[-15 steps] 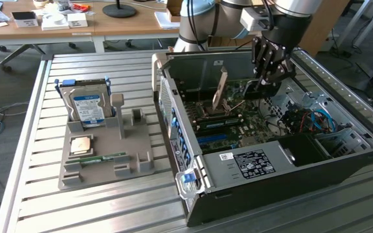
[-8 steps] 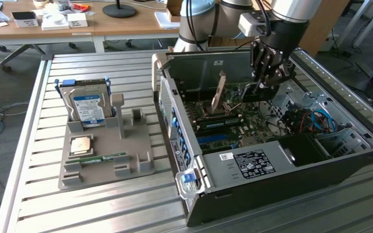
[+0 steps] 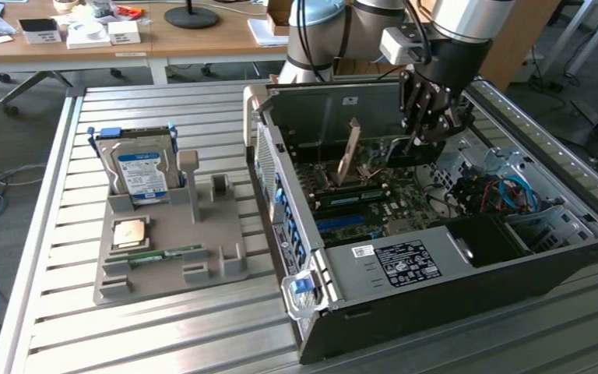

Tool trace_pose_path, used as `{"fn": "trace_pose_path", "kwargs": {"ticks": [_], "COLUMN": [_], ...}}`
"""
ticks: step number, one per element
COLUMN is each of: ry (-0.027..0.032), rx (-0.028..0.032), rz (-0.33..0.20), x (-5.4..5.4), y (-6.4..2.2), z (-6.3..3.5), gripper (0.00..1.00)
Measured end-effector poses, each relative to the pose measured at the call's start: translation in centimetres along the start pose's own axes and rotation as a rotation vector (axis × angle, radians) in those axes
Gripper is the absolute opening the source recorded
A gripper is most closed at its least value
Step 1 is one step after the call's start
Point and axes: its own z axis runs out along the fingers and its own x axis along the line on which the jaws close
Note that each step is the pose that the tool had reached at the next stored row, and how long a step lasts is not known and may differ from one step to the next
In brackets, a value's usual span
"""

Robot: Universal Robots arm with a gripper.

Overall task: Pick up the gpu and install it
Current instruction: 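Insert the gpu into the slot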

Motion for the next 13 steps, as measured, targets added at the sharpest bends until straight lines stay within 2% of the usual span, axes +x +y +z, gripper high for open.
{"fn": "trace_pose_path", "kwargs": {"ticks": [7, 13], "ry": [0.0001, 0.0000], "rx": [0.0000, 0.0001], "rz": [0.000, 0.000], "x": [0.02, 0.02], "y": [0.05, 0.06], "z": [0.58, 0.61], "gripper": [0.27, 0.27]}}
